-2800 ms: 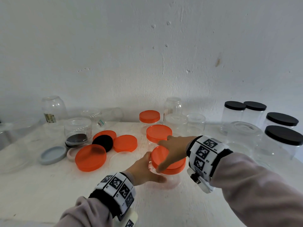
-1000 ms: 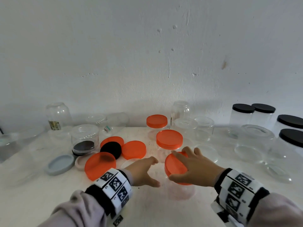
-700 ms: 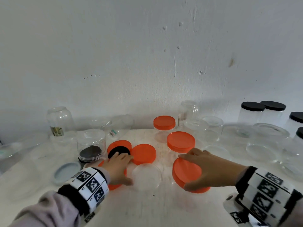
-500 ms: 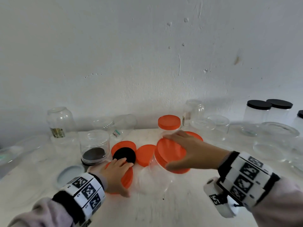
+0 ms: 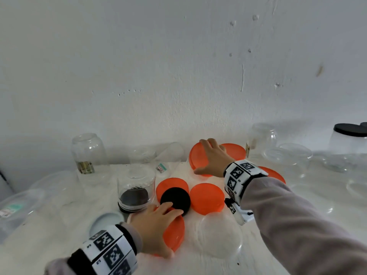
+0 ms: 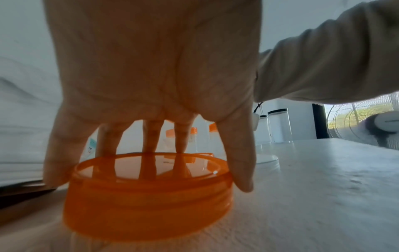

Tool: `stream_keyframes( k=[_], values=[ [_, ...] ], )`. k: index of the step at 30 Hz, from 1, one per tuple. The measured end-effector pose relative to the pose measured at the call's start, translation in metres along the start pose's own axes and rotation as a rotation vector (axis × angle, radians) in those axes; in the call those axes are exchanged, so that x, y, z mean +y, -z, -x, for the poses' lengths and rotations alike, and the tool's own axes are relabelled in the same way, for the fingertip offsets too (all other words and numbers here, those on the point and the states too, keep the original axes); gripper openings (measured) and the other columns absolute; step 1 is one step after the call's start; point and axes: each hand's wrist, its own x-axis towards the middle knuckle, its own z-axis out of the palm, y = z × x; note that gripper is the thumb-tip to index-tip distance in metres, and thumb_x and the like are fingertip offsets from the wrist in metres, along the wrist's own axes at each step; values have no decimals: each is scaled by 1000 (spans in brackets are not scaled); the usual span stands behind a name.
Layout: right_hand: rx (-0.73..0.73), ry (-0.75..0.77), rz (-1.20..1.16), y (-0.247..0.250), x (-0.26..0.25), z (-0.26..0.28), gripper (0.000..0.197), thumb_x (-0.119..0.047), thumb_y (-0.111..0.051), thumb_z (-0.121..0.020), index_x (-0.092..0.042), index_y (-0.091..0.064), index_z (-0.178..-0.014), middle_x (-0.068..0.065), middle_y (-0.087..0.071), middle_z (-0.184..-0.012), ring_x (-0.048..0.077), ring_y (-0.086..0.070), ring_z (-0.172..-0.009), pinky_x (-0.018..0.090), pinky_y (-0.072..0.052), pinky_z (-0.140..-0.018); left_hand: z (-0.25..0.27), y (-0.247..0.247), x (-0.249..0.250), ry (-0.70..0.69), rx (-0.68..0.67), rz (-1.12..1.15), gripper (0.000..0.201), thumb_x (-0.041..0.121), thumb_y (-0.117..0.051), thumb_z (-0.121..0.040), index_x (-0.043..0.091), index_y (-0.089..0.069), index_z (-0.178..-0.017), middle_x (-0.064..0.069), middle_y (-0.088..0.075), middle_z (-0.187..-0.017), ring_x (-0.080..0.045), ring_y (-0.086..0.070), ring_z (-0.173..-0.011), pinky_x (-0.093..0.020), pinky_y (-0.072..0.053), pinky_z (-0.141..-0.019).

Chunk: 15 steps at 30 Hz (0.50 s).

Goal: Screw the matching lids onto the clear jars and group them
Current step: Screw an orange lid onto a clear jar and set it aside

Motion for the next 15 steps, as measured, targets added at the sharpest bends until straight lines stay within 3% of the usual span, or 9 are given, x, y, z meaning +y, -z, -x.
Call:
stream_keyframes(
  k=[5,15],
  values=[
    [-26,-77,106,-7,1,-14,94,-49,-73,-75,-18,-18,-145,6,-25,-142,40,-31,-125,41,-38,-95,4,5,-9,-42,52,86,100,58,-68,-72,46,-3,-147,17,2,-156,-24,-8,-143,-54,-25,-112],
    [-130,-325,232,-9,5,-26,77,-49,-57,-86,-17,-22,-147,12,-26,-148,44,-33,-129,45,-35,-99,20,9,-22,-111,205,229,98,71,-63,-69,49,-7,-146,24,-9,-150,-17,-21,-132,-36,-30,-111]
  ],
)
